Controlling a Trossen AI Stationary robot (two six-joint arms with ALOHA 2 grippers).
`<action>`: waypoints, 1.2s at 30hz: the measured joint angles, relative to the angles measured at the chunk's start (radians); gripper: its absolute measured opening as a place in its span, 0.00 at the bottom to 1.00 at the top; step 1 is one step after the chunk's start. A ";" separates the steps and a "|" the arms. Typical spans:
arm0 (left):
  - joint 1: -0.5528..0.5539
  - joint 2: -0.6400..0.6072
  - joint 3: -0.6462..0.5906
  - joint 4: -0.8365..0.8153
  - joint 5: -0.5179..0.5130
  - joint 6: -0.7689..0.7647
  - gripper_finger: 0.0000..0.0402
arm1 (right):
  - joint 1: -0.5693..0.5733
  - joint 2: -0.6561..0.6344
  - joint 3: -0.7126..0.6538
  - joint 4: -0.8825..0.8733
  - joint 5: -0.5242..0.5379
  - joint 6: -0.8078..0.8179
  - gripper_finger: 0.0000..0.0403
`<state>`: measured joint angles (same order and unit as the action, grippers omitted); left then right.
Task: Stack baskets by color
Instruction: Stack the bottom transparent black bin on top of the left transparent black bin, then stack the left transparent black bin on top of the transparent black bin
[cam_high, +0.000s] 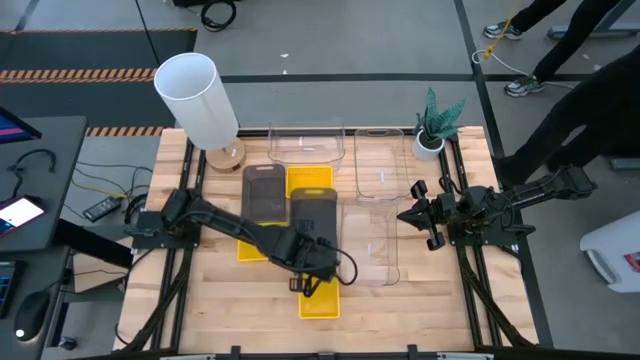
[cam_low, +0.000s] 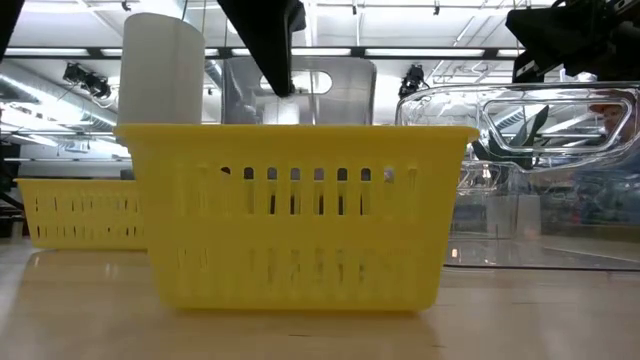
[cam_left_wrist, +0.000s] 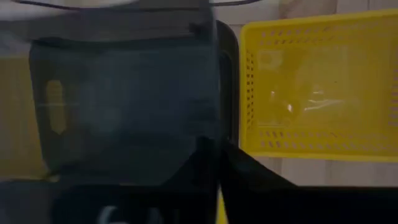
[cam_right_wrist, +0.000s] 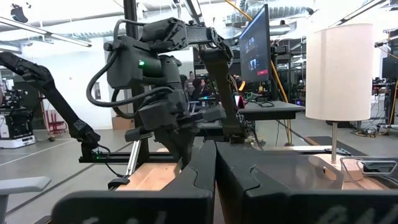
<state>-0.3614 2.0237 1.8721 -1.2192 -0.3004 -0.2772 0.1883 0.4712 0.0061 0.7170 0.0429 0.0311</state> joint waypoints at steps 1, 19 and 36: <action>-0.004 0.004 0.001 0.003 -0.002 0.000 0.02 | 0.000 0.000 0.000 0.000 0.000 0.000 0.04; 0.009 -0.002 0.001 0.017 0.083 0.006 0.43 | 0.000 0.000 0.000 0.000 0.000 0.000 0.04; -0.068 -0.272 -0.310 0.109 -0.016 -0.026 0.32 | 0.000 0.000 0.000 0.000 0.000 0.000 0.04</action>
<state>-0.4292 1.7520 1.5624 -1.1103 -0.3168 -0.3028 0.1883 0.4709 0.0060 0.7169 0.0429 0.0311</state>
